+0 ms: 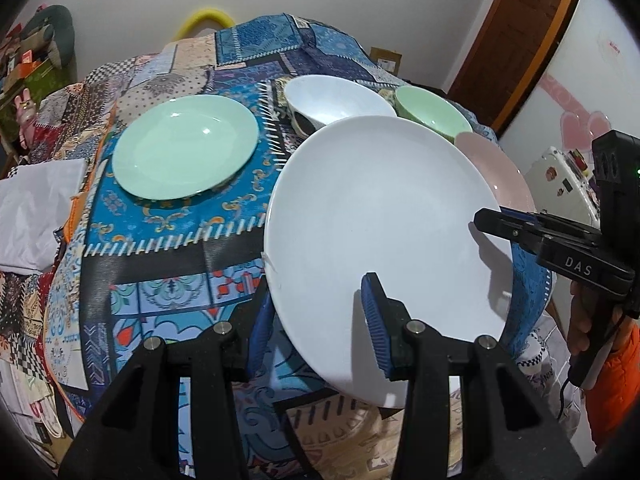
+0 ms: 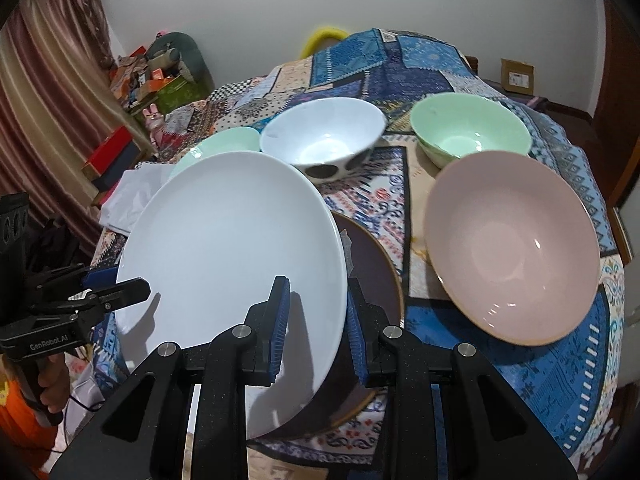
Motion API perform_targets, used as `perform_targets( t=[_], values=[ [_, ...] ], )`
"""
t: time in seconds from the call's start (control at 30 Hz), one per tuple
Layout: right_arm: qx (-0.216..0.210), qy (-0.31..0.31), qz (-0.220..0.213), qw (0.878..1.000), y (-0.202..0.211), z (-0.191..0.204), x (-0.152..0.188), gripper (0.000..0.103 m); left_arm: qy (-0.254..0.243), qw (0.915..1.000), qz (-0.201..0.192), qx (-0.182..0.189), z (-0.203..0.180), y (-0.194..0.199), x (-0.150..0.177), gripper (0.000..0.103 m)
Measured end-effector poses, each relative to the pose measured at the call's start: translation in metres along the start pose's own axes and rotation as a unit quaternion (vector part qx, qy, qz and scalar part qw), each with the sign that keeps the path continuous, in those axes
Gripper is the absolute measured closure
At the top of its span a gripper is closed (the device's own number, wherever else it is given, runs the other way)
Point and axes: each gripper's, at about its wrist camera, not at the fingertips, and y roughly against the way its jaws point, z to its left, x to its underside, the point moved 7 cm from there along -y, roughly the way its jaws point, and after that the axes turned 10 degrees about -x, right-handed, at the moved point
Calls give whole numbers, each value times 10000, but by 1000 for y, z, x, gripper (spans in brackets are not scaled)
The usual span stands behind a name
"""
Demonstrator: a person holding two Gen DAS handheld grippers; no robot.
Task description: Organize plates and bowls
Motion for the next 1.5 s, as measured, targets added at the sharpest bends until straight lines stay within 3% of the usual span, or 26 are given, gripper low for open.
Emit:
perform_targets(
  t=[0.77,1.27,1.5],
  values=[
    [102,-352,141,9992,-6,-30,16,78,-251,9989,382,-52,-23,-42,7,60],
    [388,-148,295,9987,-15,-33,18,76,-56,9993,357,-129,-16,-51,-3,60],
    [458,-59,320,9984,-17,-32,19,75,42,9984,553,-67,-12,-60,3,60]
  ],
)
